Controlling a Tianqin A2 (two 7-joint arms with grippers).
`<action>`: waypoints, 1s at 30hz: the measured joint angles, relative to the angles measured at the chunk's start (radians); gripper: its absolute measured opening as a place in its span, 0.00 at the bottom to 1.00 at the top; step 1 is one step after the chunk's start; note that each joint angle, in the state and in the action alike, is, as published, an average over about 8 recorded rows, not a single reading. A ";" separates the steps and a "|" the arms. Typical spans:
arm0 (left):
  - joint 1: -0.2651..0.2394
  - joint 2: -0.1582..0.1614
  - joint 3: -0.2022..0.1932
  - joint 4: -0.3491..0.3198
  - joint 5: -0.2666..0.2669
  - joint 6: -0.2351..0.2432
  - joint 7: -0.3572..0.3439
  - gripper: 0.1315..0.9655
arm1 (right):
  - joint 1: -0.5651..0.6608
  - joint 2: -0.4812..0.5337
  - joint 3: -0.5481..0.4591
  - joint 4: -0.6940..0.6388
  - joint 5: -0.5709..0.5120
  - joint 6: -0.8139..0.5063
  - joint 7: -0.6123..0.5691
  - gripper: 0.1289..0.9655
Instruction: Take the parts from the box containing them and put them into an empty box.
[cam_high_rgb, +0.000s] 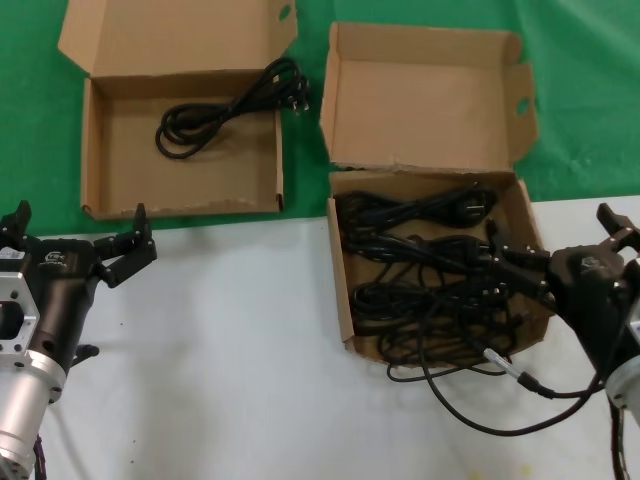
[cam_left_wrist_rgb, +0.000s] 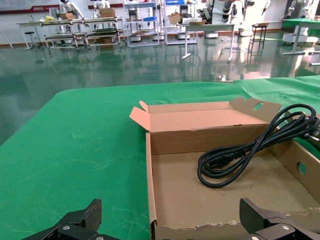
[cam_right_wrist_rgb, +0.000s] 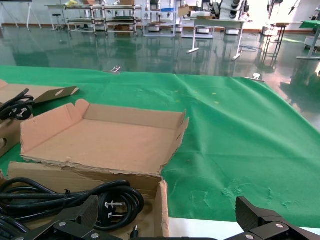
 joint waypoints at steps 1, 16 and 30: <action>0.000 0.000 0.000 0.000 0.000 0.000 0.000 1.00 | 0.000 0.000 0.000 0.000 0.000 0.000 0.000 1.00; 0.000 0.000 0.000 0.000 0.000 0.000 0.000 1.00 | 0.000 0.000 0.000 0.000 0.000 0.000 0.000 1.00; 0.000 0.000 0.000 0.000 0.000 0.000 0.000 1.00 | 0.000 0.000 0.000 0.000 0.000 0.000 0.000 1.00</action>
